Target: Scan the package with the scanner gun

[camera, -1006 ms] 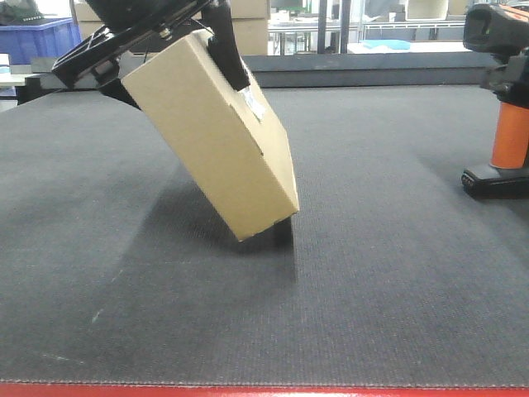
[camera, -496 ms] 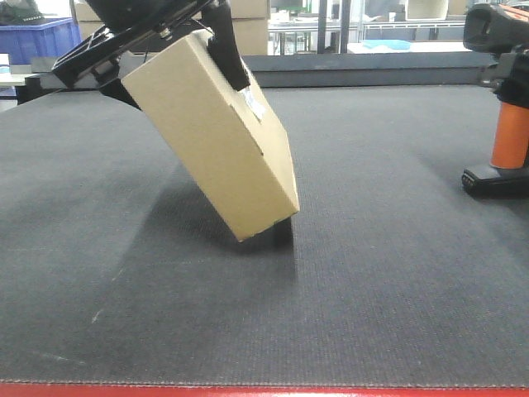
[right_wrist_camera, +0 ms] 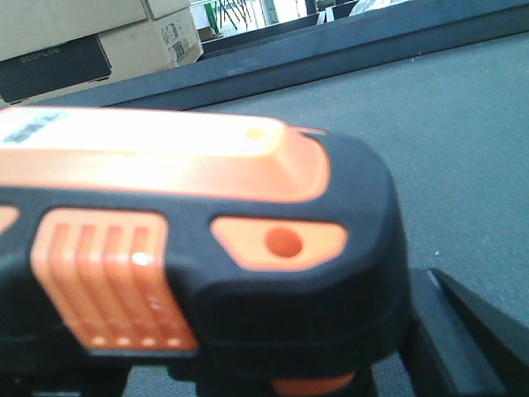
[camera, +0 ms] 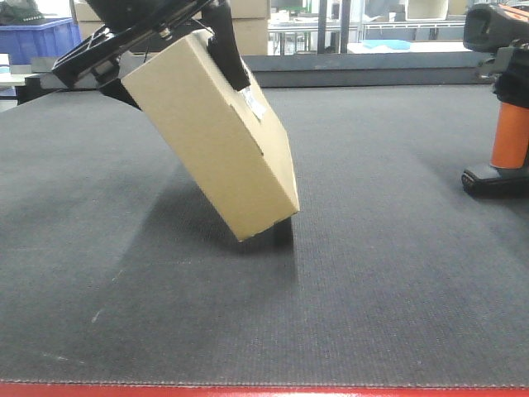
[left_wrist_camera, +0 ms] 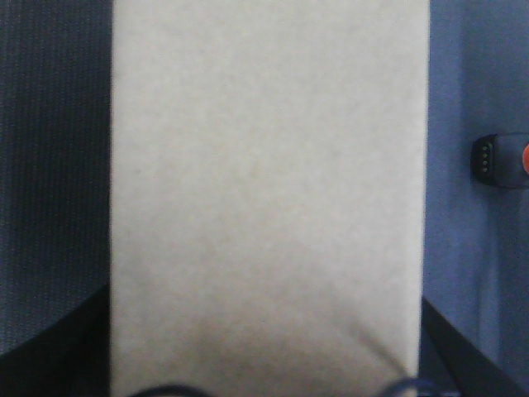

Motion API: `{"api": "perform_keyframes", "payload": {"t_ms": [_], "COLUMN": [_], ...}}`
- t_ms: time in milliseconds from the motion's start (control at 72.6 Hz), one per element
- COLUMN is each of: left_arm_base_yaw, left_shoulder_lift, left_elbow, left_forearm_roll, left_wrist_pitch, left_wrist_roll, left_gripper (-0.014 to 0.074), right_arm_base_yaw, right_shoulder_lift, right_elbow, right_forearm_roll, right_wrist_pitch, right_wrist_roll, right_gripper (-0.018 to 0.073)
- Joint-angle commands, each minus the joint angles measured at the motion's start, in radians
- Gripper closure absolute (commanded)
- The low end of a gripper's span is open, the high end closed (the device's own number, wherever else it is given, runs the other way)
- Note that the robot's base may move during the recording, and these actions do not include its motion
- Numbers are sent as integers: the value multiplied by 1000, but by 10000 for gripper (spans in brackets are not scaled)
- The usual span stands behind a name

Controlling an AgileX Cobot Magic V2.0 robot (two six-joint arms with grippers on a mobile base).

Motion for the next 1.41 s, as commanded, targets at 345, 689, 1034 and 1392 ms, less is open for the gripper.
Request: {"api": "perform_keyframes", "payload": {"t_ms": [345,689,1034,1392], "left_arm_base_yaw": [-4,-4,-4,-4], "left_shoulder_lift": [-3,-3,-3,-3], "left_elbow": [-3,-3,-3,-3], "left_forearm_roll": [-13,-28,-42,-42], "left_wrist_pitch": [-10,-10,-14,-14], "left_wrist_roll": [0,0,0,0], "left_gripper": [708,708,708,708], "right_arm_base_yaw": [-2,-2,-2,-2], "right_shoulder_lift": [1,-83,-218,-218], "right_elbow": [-8,-8,-8,-8], "right_forearm_roll": [3,-20,-20,-20], "right_wrist_pitch": [-7,-22,170,172], "right_wrist_roll": [2,-105,-554,-547], "right_gripper": [525,720,720,720]}}
